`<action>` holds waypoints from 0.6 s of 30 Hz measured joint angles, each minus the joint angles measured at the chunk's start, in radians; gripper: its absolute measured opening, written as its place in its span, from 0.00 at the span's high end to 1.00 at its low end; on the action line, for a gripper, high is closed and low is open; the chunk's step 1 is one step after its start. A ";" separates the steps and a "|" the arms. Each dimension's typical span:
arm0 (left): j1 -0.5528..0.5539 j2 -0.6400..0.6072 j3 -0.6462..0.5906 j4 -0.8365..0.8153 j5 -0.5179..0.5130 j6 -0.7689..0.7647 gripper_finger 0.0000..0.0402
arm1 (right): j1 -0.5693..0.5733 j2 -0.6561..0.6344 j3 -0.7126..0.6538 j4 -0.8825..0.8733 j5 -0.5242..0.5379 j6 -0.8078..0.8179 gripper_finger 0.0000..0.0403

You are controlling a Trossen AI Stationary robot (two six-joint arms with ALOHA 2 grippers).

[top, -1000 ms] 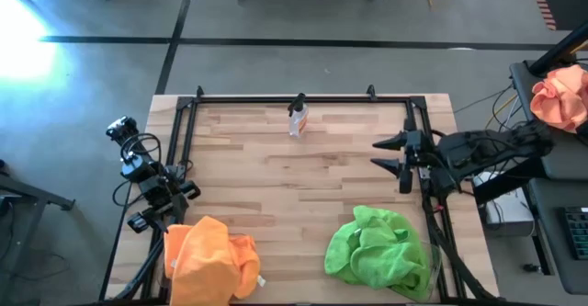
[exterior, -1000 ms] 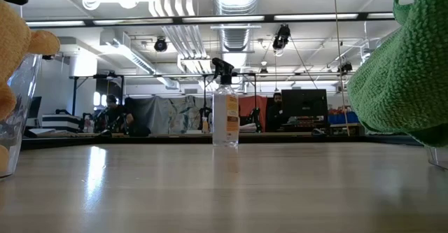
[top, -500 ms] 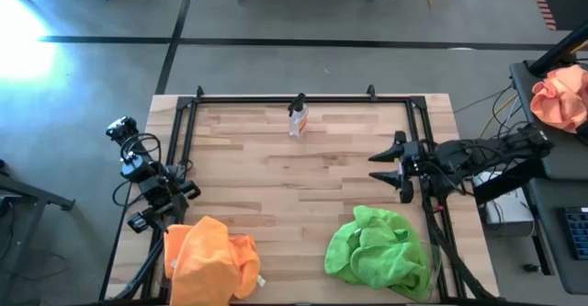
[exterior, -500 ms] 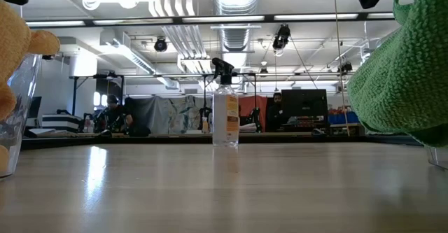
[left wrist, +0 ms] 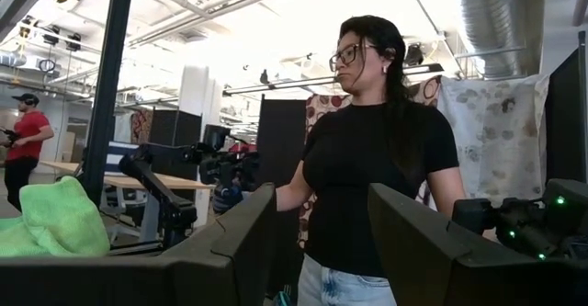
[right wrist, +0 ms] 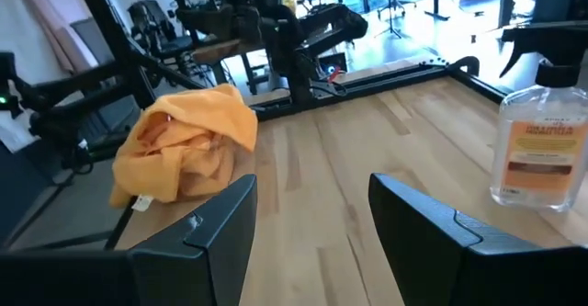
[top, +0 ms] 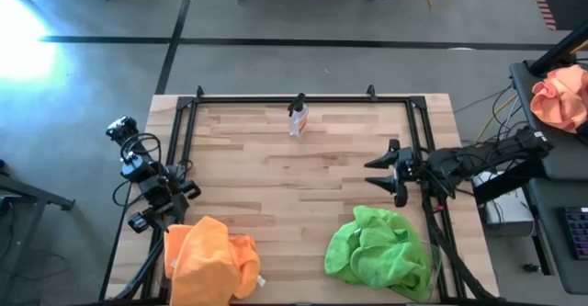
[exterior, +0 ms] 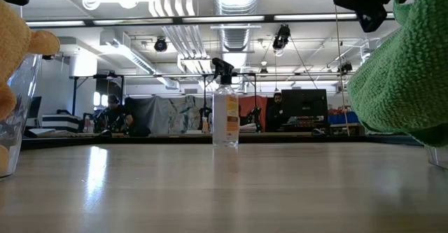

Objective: Sort microfiber towel by color & place in baskets
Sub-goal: Return to Home Position

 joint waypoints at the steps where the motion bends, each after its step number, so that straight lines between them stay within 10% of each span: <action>1: 0.000 0.000 0.000 0.000 0.000 0.000 0.61 | 0.000 -0.011 -0.009 0.005 0.000 0.005 0.49; 18: 0.000 0.000 0.000 0.000 0.000 -0.026 0.61 | 0.000 -0.170 -0.103 0.083 0.001 -0.018 0.49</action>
